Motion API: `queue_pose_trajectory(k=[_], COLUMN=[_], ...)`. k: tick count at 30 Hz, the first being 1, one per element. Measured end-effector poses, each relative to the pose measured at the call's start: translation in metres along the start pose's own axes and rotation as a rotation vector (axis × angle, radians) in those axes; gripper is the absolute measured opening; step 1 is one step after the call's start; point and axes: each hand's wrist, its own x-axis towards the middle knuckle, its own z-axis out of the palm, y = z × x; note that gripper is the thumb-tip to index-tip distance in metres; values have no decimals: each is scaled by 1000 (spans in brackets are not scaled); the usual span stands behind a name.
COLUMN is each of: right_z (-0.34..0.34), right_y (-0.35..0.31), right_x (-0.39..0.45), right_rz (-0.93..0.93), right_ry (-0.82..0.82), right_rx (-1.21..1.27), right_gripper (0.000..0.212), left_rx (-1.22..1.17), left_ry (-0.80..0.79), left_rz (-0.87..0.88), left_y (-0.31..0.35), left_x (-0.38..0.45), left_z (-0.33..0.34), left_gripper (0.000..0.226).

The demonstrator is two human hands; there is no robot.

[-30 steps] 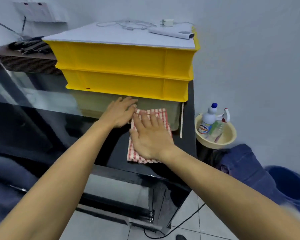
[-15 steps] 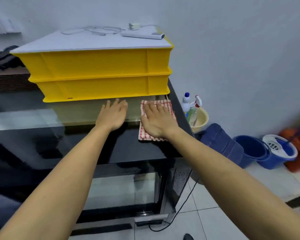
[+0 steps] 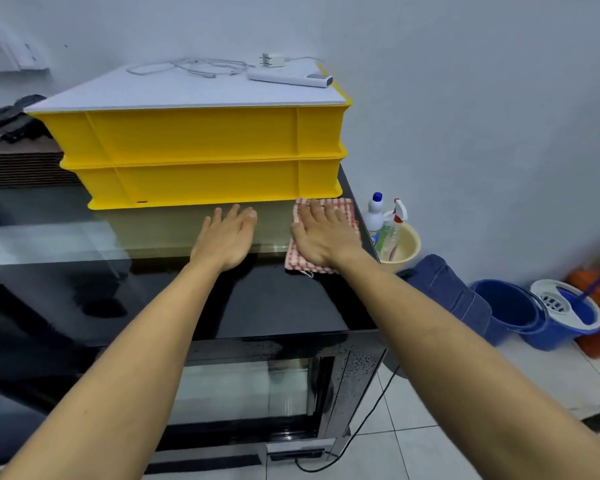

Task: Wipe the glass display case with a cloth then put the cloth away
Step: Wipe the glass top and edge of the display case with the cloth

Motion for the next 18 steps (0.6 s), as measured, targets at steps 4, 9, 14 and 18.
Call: queue_pose_trajectory(k=[4,9,14,18], right_z=[12,8,-8,-12], right_y=[-35,7,38,20], right_x=[-31,-93,-66,-39], right_rz=[-194,-355,-231,-146], right_ry=[-36,-70,-81,-26], right_rx=[11,4,13,73], right_gripper=[64,60,58,58], left_rx=[-185,-133,20,42], left_ry=[49,37,30,22], left_rz=[-119,-105,-15,11], left_y=[-5,0,5,0], left_x=[5,2,2,3], left_z=[0,1,3,3], left_gripper=[95,79,64,59])
